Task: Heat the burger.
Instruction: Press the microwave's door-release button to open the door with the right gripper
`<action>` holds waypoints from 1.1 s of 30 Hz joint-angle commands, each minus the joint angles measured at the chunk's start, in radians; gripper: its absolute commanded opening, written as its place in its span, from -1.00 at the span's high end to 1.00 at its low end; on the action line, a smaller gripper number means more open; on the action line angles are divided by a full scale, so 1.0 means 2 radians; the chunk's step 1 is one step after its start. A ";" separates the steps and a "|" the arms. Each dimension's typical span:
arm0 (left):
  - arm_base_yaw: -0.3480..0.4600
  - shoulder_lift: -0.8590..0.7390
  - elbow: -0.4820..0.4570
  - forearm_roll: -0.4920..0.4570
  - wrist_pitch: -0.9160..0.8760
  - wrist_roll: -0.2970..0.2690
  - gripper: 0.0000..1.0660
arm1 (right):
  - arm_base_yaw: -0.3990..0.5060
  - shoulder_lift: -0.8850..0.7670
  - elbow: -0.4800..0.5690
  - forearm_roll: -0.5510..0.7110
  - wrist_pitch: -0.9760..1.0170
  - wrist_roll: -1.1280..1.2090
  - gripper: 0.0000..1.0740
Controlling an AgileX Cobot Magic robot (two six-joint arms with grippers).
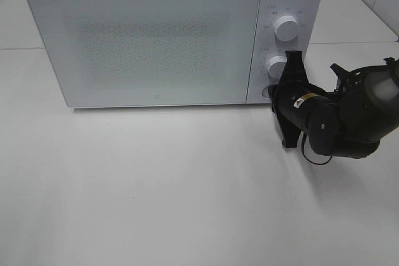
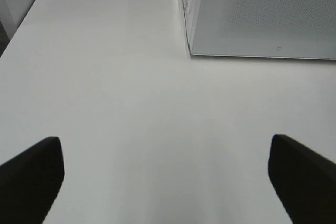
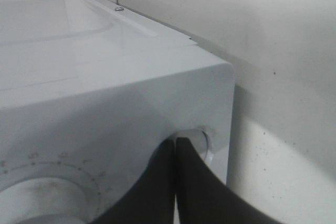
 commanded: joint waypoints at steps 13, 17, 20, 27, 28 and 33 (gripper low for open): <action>0.002 -0.001 0.000 -0.002 -0.001 -0.002 -0.84 | -0.023 -0.009 -0.086 0.048 -0.127 -0.046 1.00; 0.002 -0.001 0.000 -0.002 -0.001 -0.002 -0.84 | -0.023 0.007 -0.106 0.048 -0.146 -0.043 1.00; 0.002 -0.001 0.000 -0.002 -0.001 -0.002 -0.84 | -0.023 0.008 -0.105 0.047 -0.146 -0.039 1.00; 0.002 -0.001 0.000 -0.002 -0.001 -0.002 -0.84 | -0.023 0.008 -0.105 0.041 -0.150 -0.038 1.00; 0.002 -0.001 0.000 -0.002 -0.001 -0.002 -0.84 | -0.023 0.008 -0.105 0.036 -0.150 -0.035 1.00; 0.002 -0.001 0.000 -0.002 -0.001 -0.002 -0.84 | -0.022 0.008 -0.105 0.032 -0.150 -0.033 1.00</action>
